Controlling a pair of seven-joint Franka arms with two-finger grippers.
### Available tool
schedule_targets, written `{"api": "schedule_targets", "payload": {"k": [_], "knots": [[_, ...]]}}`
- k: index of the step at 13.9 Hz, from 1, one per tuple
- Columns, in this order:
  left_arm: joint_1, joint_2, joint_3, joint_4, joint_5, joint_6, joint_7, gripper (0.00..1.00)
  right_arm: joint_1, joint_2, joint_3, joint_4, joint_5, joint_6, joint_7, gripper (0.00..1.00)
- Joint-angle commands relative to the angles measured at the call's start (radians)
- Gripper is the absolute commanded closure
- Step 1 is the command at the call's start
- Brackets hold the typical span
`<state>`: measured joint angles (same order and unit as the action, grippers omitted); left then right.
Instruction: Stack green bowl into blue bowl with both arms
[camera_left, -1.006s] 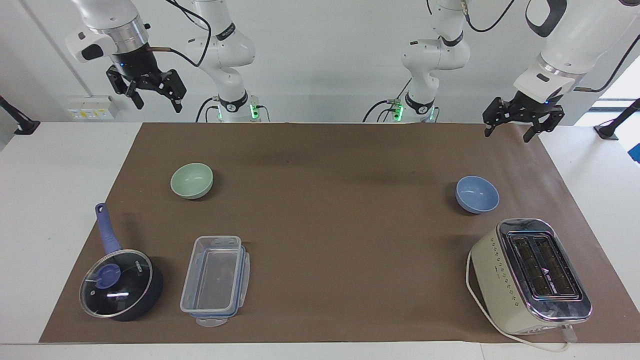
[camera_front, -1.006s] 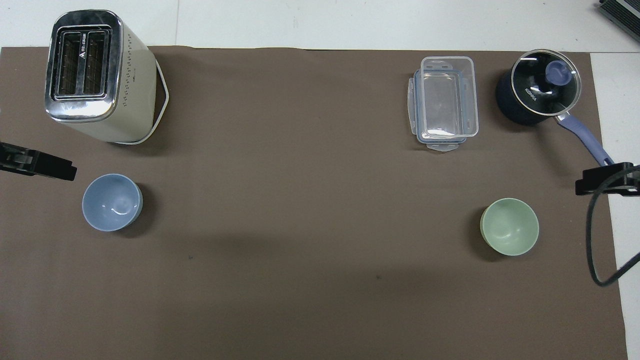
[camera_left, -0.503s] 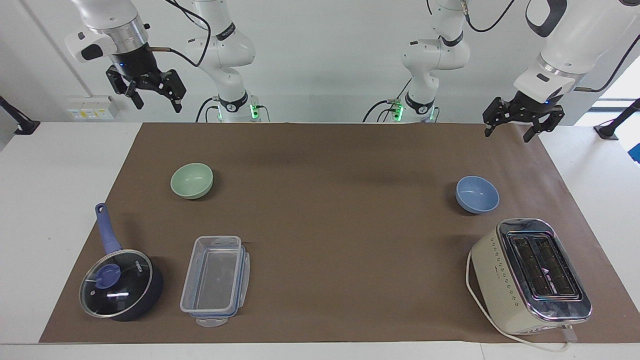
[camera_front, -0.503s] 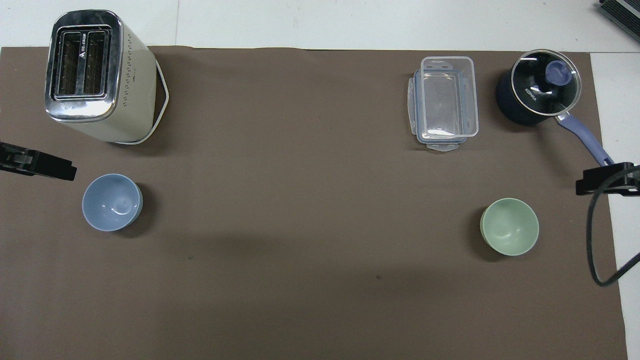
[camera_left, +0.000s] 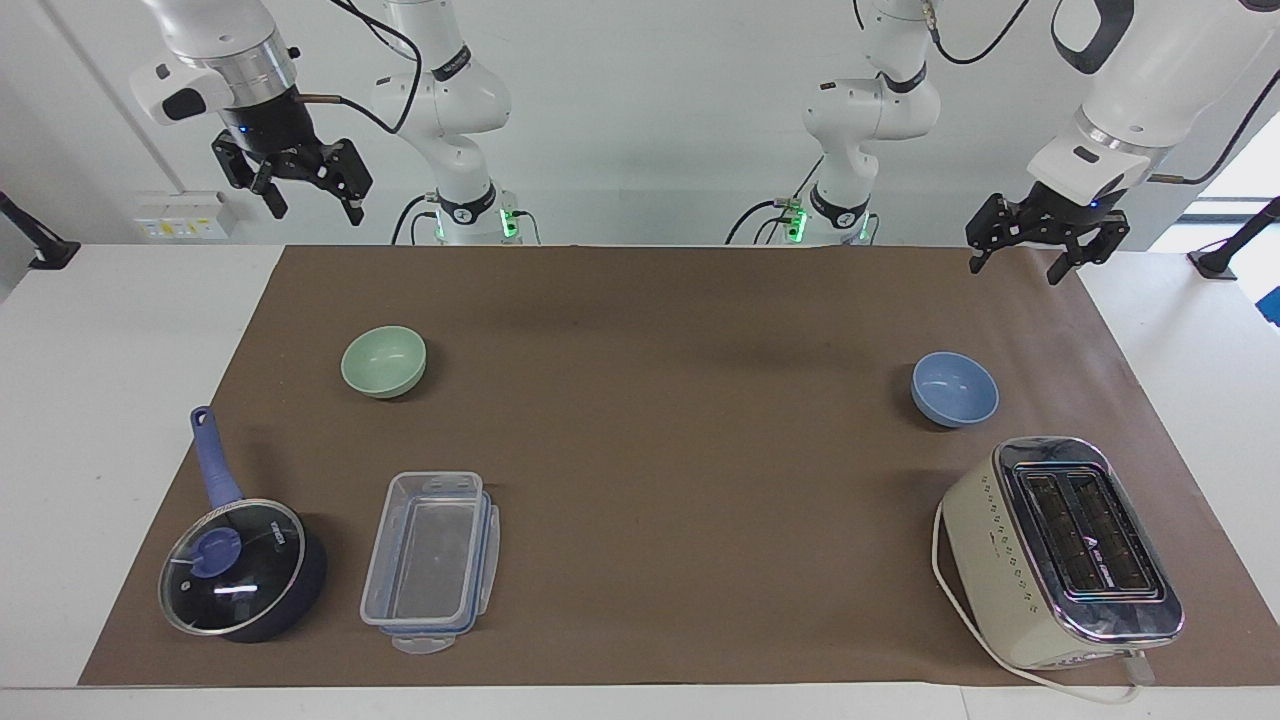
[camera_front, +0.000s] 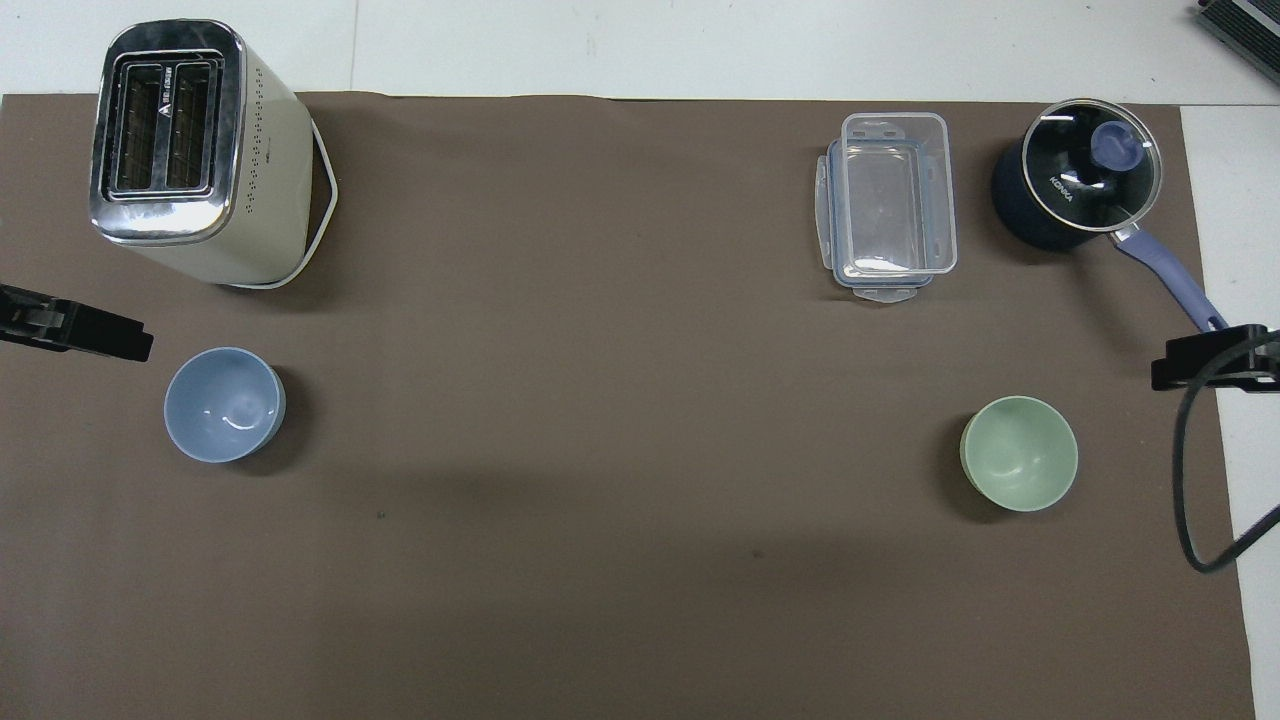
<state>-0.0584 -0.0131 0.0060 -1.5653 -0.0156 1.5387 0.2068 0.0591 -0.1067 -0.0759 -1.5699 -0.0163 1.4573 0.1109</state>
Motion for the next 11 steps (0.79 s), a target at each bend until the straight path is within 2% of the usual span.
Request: {"api": "schedule_targets", "payload": {"k": [1, 7, 11], "knots": [[0.008, -0.018, 0.005, -0.012, 0.0, -0.012, 0.019, 0.0, -0.01, -0.016, 0.001, -0.016, 0.018, 0.008, -0.025, 0.0], [0.019, -0.027, 0.014, -0.025, -0.001, -0.005, 0.023, 0.0, -0.01, -0.016, 0.001, -0.016, 0.018, 0.008, -0.025, 0.0], [0.054, -0.03, 0.014, -0.045, -0.046, 0.001, 0.022, 0.0, -0.01, -0.016, 0.001, -0.016, 0.018, 0.008, -0.025, 0.0]]}}
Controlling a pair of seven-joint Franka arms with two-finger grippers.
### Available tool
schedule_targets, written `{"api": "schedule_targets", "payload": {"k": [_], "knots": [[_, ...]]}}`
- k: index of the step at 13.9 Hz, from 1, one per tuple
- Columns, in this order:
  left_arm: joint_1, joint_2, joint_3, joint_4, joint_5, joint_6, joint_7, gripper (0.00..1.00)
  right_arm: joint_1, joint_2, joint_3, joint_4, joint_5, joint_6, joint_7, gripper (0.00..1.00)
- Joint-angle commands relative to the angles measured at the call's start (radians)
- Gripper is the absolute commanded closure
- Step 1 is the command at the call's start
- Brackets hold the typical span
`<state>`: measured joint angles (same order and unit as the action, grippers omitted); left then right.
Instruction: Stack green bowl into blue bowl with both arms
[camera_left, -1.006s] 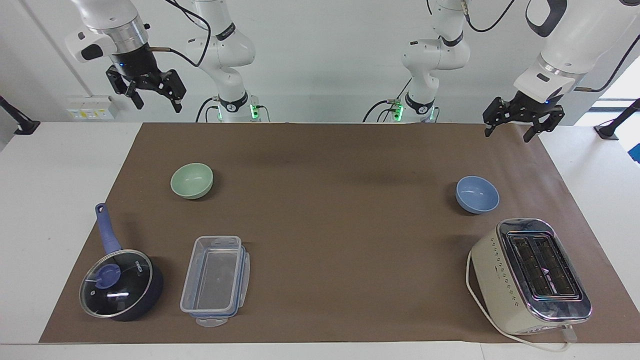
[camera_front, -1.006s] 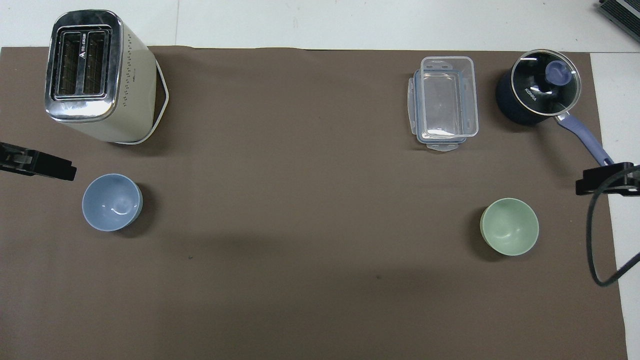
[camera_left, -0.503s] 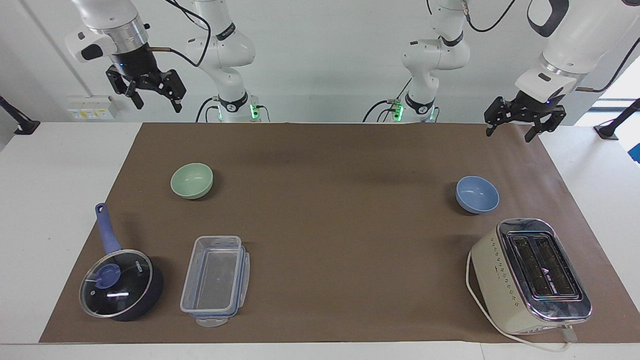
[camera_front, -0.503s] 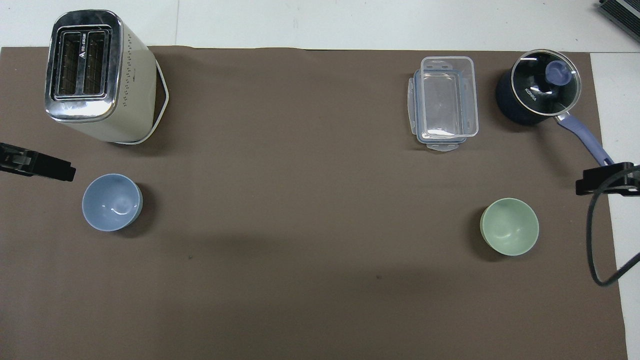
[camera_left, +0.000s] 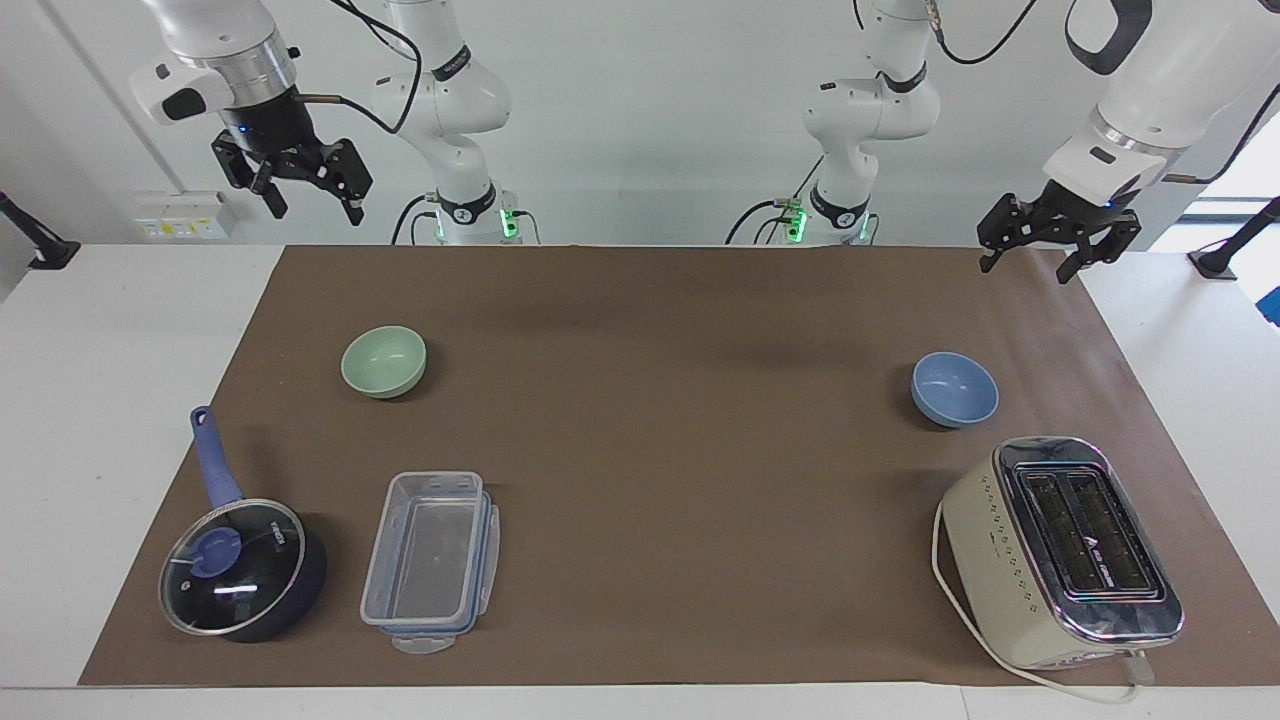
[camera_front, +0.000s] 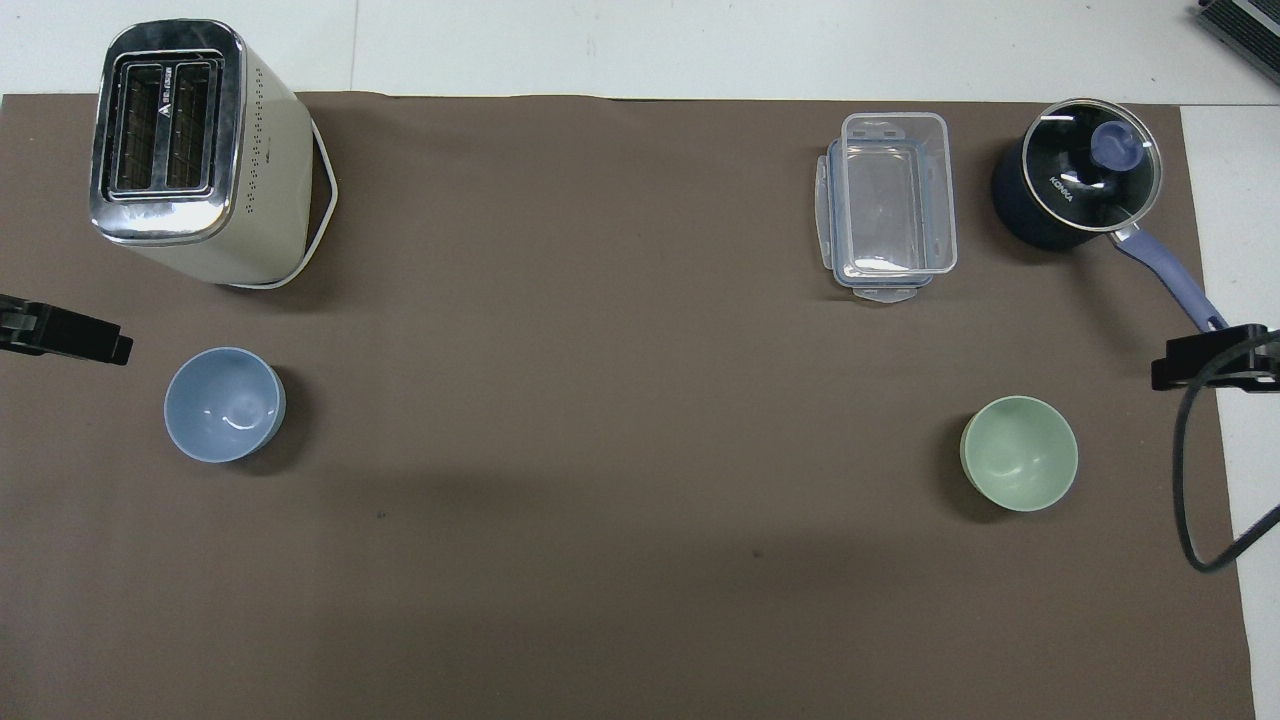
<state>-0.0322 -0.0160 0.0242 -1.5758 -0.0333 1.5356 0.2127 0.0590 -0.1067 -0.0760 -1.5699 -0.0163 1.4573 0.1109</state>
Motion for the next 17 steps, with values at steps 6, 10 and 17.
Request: {"api": "schedule_targets", "payload": {"k": [6, 10, 17], "knots": [[0.097, -0.039, -0.004, -0.18, -0.074, 0.104, 0.068, 0.0, -0.011, -0.016, 0.001, -0.016, 0.018, 0.008, -0.025, 0.0], [0.161, -0.03, -0.004, -0.256, -0.074, 0.208, 0.148, 0.0, -0.01, -0.016, 0.001, -0.016, 0.018, 0.008, -0.025, 0.0], [0.241, 0.051, -0.004, -0.331, -0.074, 0.405, 0.24, 0.0, -0.01, -0.016, 0.001, -0.016, 0.018, 0.008, -0.025, 0.0]]}}
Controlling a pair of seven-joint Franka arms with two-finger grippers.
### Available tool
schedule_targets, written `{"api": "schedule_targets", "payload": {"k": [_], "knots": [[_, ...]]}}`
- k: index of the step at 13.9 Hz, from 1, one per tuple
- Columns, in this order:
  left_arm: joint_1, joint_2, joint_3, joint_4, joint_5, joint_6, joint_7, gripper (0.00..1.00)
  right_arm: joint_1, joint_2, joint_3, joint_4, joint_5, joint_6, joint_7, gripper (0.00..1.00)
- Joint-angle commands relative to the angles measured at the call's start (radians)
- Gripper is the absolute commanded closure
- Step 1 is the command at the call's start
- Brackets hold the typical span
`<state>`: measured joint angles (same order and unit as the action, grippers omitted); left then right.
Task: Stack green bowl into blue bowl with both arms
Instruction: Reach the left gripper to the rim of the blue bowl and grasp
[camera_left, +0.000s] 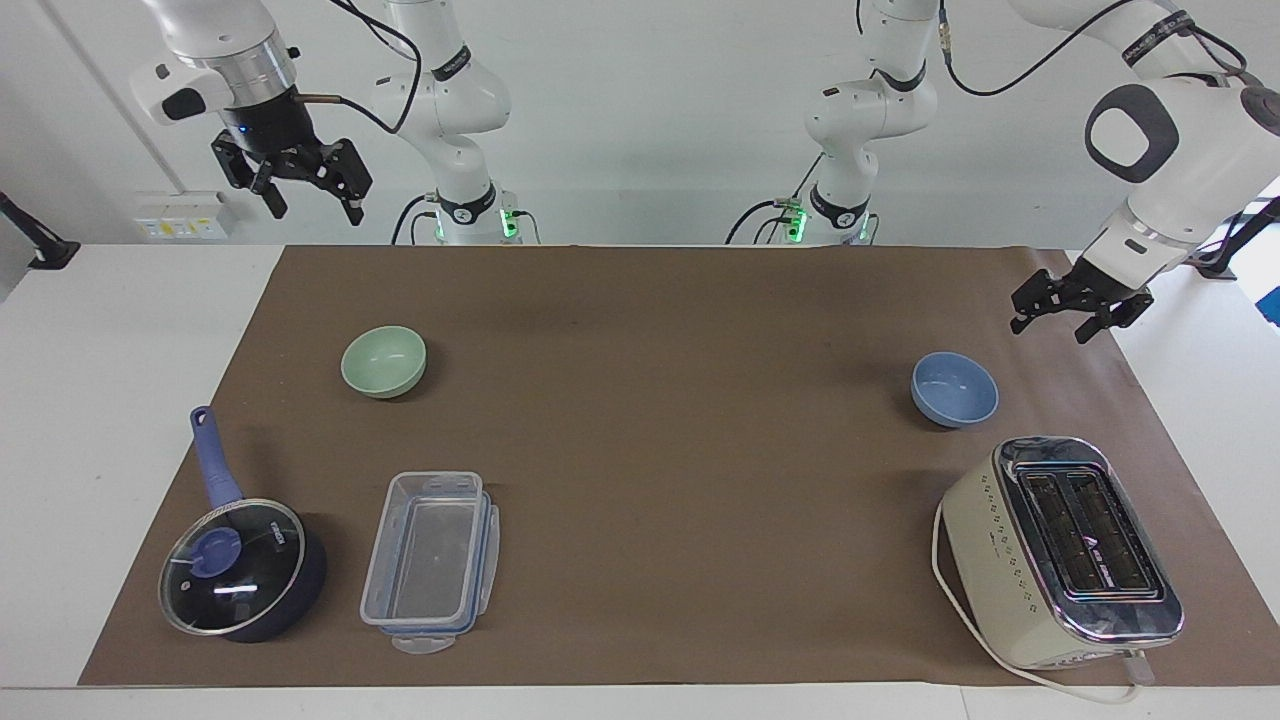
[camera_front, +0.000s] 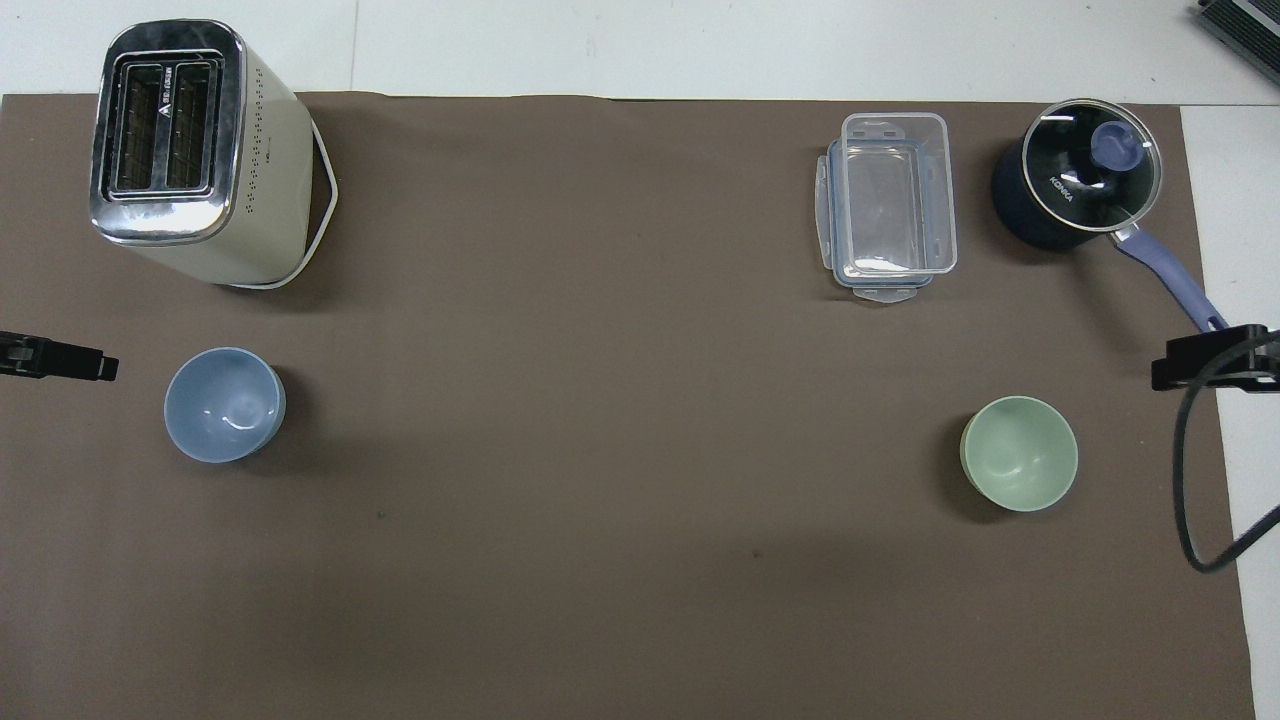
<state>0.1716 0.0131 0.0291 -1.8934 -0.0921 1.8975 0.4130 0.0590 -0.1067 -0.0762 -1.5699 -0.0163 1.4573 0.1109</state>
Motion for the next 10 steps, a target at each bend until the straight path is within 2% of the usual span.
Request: {"api": "schedule_targets", "payload": {"k": [1, 4, 8, 10], "knots": [[0.04, 0.036, -0.009, -0.013, -0.015, 0.067, 0.047, 0.0, -0.01, -0.016, 0.001, -0.016, 0.018, 0.008, -0.025, 0.0], [0.051, 0.111, -0.009, -0.029, -0.017, 0.126, 0.075, 0.0, -0.01, -0.016, 0.001, -0.016, 0.018, 0.008, -0.025, 0.0], [0.045, 0.139, -0.009, -0.147, -0.034, 0.319, 0.082, 0.02, -0.01, -0.016, 0.001, -0.016, 0.018, 0.008, -0.025, 0.0], [0.04, 0.139, -0.009, -0.185, -0.069, 0.327, 0.081, 0.02, -0.011, -0.016, 0.001, -0.016, 0.018, 0.008, -0.025, 0.0]]}}
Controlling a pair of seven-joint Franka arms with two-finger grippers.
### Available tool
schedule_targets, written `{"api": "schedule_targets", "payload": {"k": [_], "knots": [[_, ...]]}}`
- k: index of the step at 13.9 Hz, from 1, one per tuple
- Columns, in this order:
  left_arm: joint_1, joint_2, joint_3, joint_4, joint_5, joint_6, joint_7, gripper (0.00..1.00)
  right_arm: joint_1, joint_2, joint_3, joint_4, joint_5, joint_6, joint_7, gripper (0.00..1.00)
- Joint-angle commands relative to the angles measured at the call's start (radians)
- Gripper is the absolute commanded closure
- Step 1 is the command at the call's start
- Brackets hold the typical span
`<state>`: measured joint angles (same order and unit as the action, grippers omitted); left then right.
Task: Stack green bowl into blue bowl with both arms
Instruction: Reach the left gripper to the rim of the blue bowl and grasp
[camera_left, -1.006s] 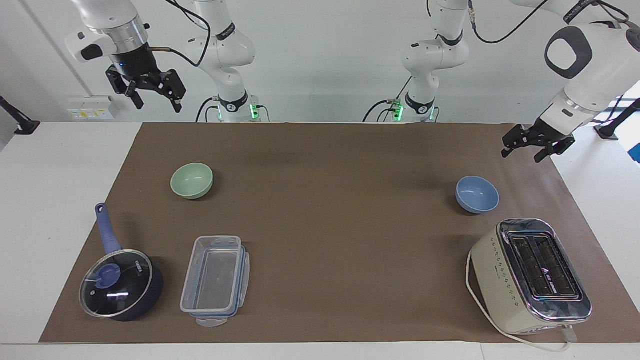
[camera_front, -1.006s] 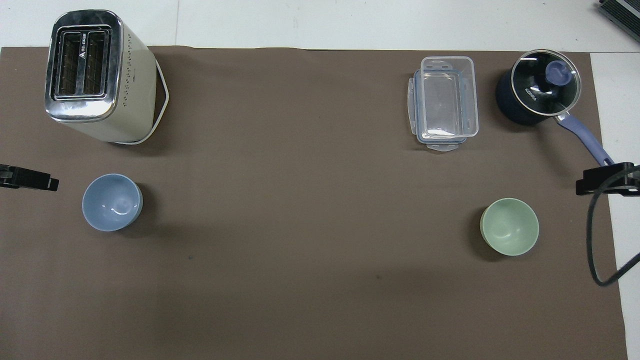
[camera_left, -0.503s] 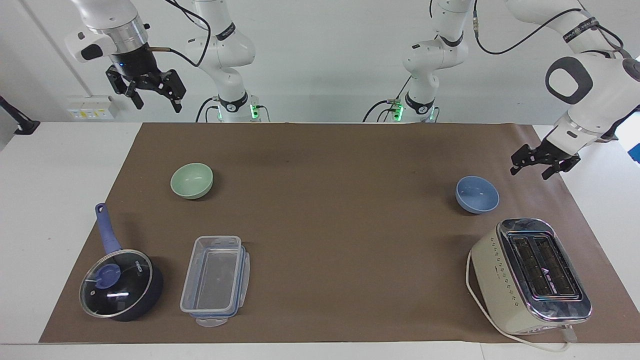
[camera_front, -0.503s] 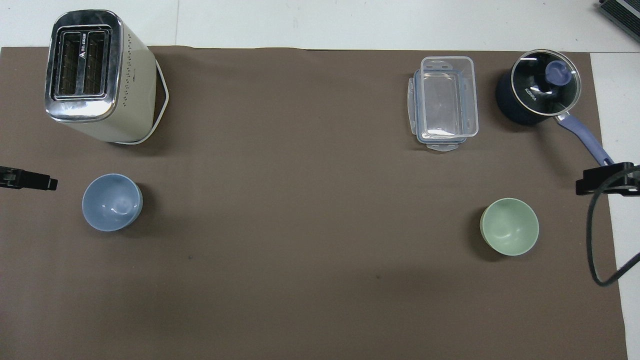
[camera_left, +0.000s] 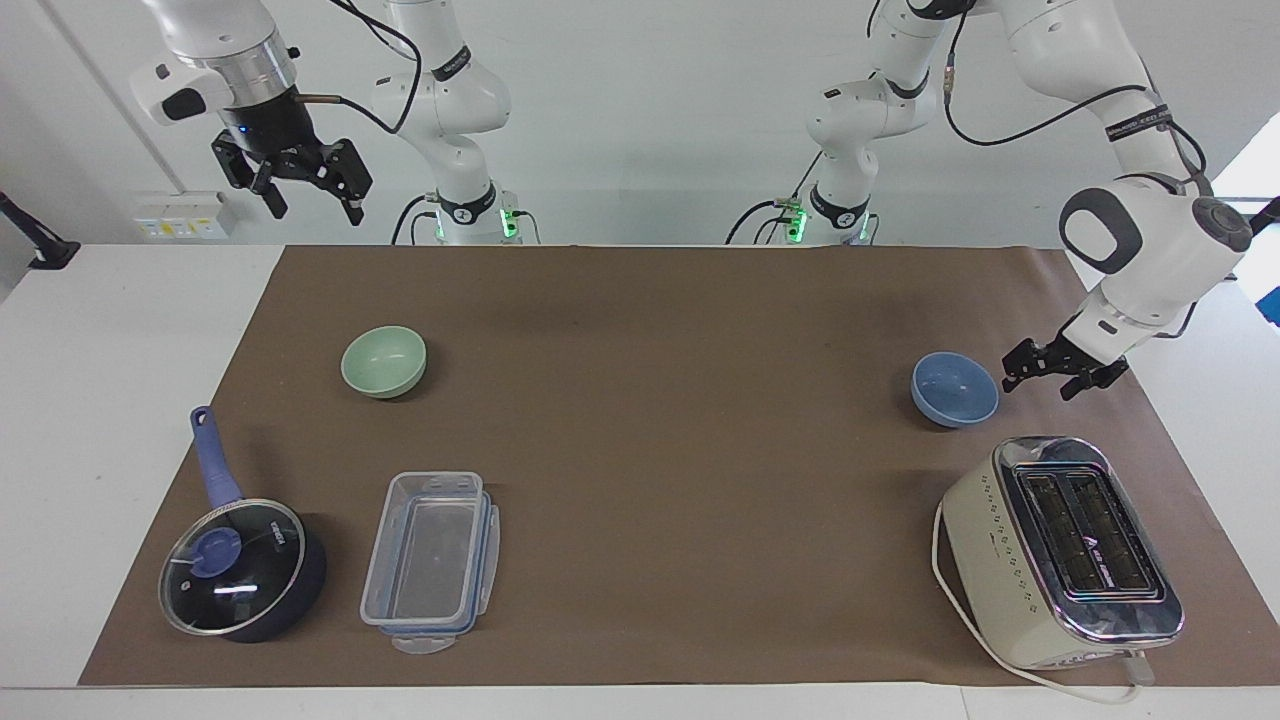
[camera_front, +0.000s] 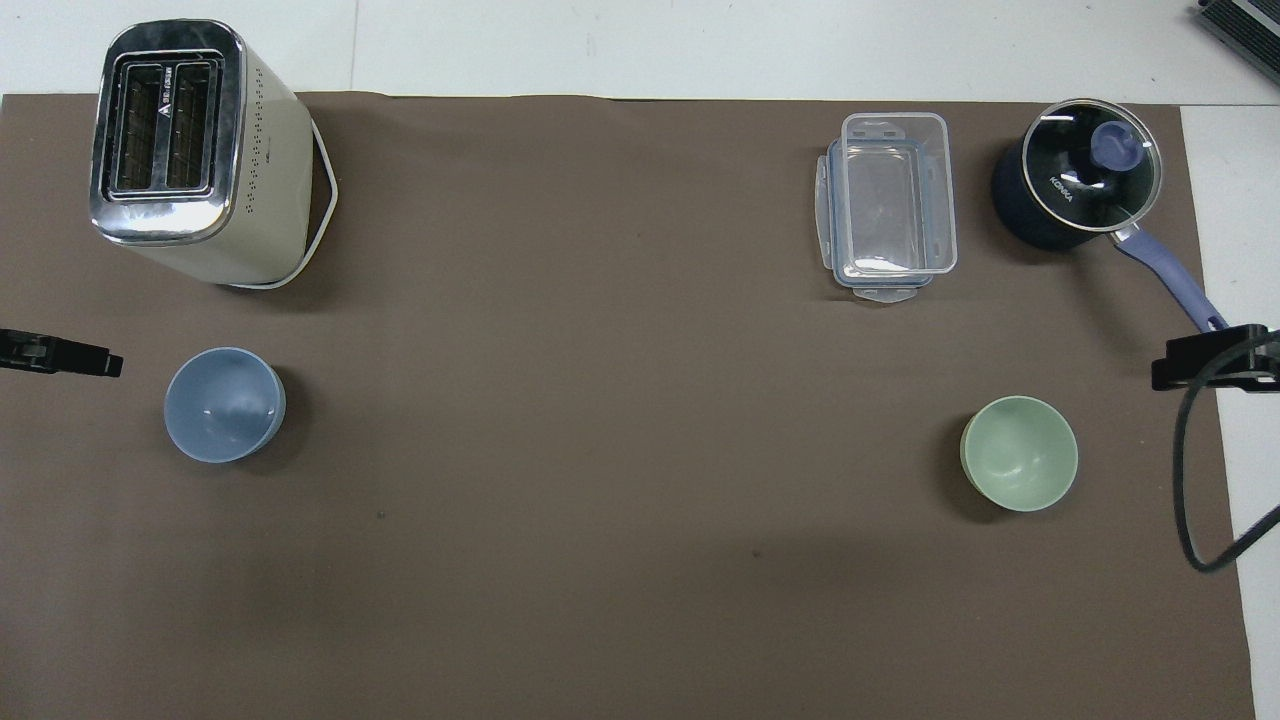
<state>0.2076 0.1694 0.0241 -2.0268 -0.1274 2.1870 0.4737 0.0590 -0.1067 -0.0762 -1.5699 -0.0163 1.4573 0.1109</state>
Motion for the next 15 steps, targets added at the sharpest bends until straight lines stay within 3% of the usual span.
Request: {"api": "schedule_targets", "payload": {"k": [1, 3, 5, 6, 9, 15], "knots": [[0.004, -0.027, -0.004, -0.064, -0.037, 0.03, 0.022, 0.02, -0.01, -0.016, 0.001, -0.016, 0.018, 0.008, -0.025, 0.0], [0.004, -0.051, -0.006, -0.108, -0.038, 0.033, 0.023, 0.03, -0.01, -0.016, 0.001, -0.016, 0.016, 0.008, -0.025, 0.0], [0.003, -0.057, -0.006, -0.119, -0.04, 0.031, 0.023, 0.18, -0.01, -0.016, 0.001, -0.016, 0.018, 0.008, -0.025, 0.0], [0.004, -0.051, -0.006, -0.13, -0.058, 0.034, 0.023, 0.44, -0.011, -0.016, 0.001, -0.016, 0.018, 0.008, -0.025, 0.0], [0.003, -0.05, -0.006, -0.139, -0.089, 0.036, 0.023, 1.0, -0.011, -0.016, 0.001, -0.016, 0.018, 0.008, -0.025, 0.0], [0.003, -0.054, -0.006, -0.103, -0.089, 0.025, 0.029, 1.0, -0.01, -0.016, 0.001, -0.016, 0.018, 0.008, -0.025, 0.0]]}}
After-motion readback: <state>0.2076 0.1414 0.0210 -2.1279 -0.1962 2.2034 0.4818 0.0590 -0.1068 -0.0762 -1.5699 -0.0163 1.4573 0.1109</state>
